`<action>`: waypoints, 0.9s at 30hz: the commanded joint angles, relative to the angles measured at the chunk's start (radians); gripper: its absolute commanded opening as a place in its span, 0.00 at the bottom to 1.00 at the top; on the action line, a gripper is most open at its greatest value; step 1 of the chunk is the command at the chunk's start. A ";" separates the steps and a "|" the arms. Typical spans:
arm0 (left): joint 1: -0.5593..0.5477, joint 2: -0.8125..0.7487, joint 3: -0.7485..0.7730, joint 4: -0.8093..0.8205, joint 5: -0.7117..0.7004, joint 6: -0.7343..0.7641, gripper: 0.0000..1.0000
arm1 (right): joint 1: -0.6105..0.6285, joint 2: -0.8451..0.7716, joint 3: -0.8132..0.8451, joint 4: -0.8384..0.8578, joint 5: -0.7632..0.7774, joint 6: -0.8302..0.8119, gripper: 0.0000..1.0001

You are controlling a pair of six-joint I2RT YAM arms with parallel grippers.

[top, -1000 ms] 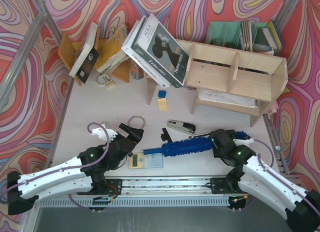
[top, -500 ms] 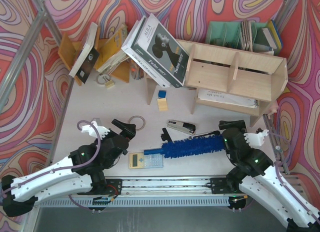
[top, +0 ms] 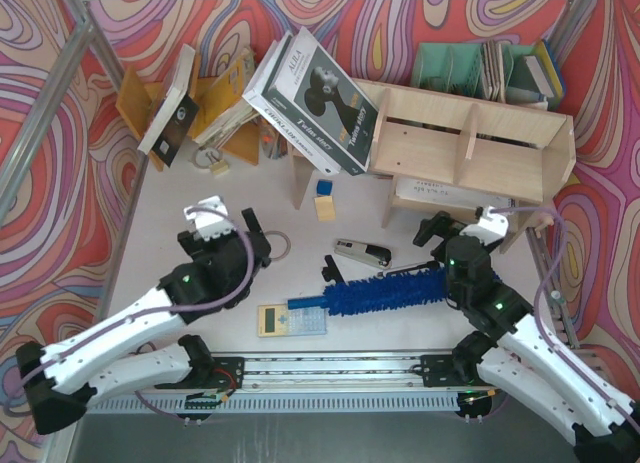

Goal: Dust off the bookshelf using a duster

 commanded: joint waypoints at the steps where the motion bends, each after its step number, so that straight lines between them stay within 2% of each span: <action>1: 0.207 0.100 -0.005 0.138 0.108 0.293 0.98 | -0.004 0.058 -0.002 0.154 -0.078 -0.222 0.99; 4: 0.320 0.153 -0.055 0.219 0.127 0.353 0.98 | -0.004 0.084 -0.006 0.176 -0.102 -0.241 0.99; 10: 0.439 0.231 -0.241 0.679 0.178 0.655 0.98 | -0.004 0.119 -0.016 0.217 -0.152 -0.316 0.99; 12: 0.481 0.254 -0.290 0.797 0.217 0.712 0.99 | -0.004 0.132 -0.016 0.220 -0.156 -0.330 0.99; 18: 0.601 0.357 -0.423 1.069 0.316 0.831 0.99 | -0.003 0.184 -0.021 0.253 -0.145 -0.353 0.99; 22: 0.684 0.437 -0.505 1.278 0.415 0.854 0.98 | -0.004 0.241 -0.025 0.292 -0.129 -0.368 0.99; 25: 0.722 0.495 -0.561 1.479 0.481 0.895 0.98 | -0.005 0.275 -0.034 0.334 -0.119 -0.374 0.99; 27: 0.745 0.517 -0.575 1.539 0.543 0.920 0.98 | -0.005 0.286 -0.052 0.373 -0.117 -0.392 0.99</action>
